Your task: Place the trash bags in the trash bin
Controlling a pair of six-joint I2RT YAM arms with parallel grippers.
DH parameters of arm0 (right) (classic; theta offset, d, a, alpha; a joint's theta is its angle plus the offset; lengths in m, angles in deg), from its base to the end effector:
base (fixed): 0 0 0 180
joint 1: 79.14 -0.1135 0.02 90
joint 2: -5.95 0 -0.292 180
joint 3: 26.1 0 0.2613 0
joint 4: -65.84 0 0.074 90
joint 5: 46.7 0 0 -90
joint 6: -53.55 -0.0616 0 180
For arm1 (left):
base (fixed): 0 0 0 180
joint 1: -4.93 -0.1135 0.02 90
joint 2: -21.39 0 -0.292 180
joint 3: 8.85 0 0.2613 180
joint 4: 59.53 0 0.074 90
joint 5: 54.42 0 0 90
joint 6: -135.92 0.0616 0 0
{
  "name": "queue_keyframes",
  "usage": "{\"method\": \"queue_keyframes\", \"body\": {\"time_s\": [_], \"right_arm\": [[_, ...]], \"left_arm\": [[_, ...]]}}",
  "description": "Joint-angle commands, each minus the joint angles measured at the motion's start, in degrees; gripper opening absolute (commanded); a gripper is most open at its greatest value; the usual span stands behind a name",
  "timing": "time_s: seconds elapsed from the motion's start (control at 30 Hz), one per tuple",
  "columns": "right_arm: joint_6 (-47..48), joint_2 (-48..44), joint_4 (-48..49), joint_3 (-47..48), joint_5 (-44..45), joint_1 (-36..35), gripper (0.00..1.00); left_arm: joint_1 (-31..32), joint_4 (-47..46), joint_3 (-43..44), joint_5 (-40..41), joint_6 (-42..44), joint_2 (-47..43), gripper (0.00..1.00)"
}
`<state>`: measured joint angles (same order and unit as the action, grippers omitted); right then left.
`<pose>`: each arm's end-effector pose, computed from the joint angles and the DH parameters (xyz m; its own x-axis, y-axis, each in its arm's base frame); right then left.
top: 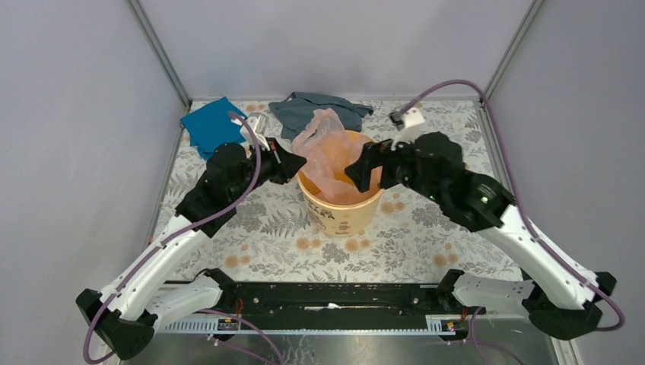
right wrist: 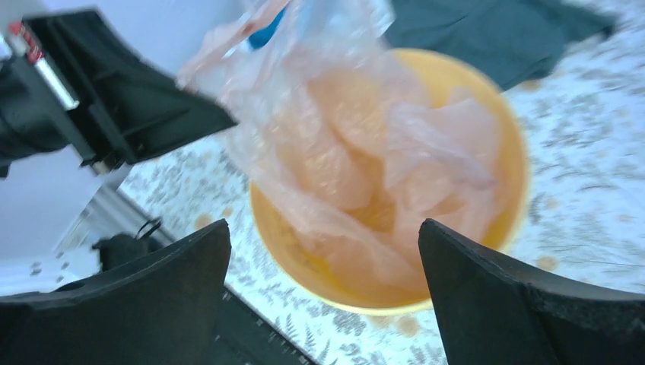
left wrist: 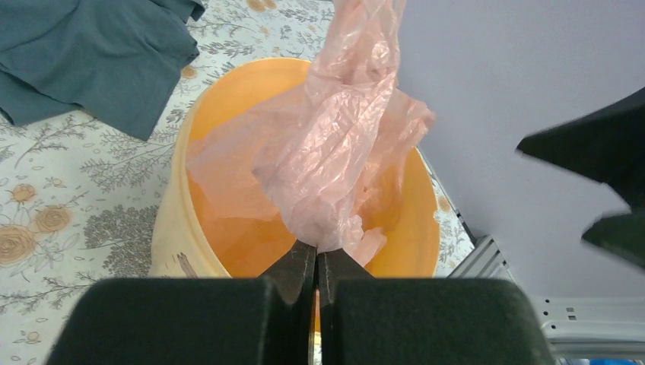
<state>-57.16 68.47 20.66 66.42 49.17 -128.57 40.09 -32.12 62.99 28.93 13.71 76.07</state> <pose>0.1622 0.1798 0.4678 -0.4038 0.0693 -0.9122 -0.5865 0.7456 0.3162 0.1871 -0.1405 0.4048 -0.4776 -0.3112 -0.8216 0.4852 0.6862 -0.5420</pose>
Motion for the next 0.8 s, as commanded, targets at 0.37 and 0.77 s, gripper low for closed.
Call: {"method": "queue_keyframes", "body": {"time_s": [0.37, 0.77], "right_arm": [[19.9, 5.6, 12.0, -5.9, 1.8, 6.6, 0.88], [17.9, 3.9, 17.8, -11.7, -3.2, 11.3, 0.48]], "left_arm": [[-0.3, 0.1, -2.2, -1.6, -5.6, -3.2, 0.0], [-0.3, 10.7, 10.2, 5.9, 4.7, 1.7, 0.93]]}}
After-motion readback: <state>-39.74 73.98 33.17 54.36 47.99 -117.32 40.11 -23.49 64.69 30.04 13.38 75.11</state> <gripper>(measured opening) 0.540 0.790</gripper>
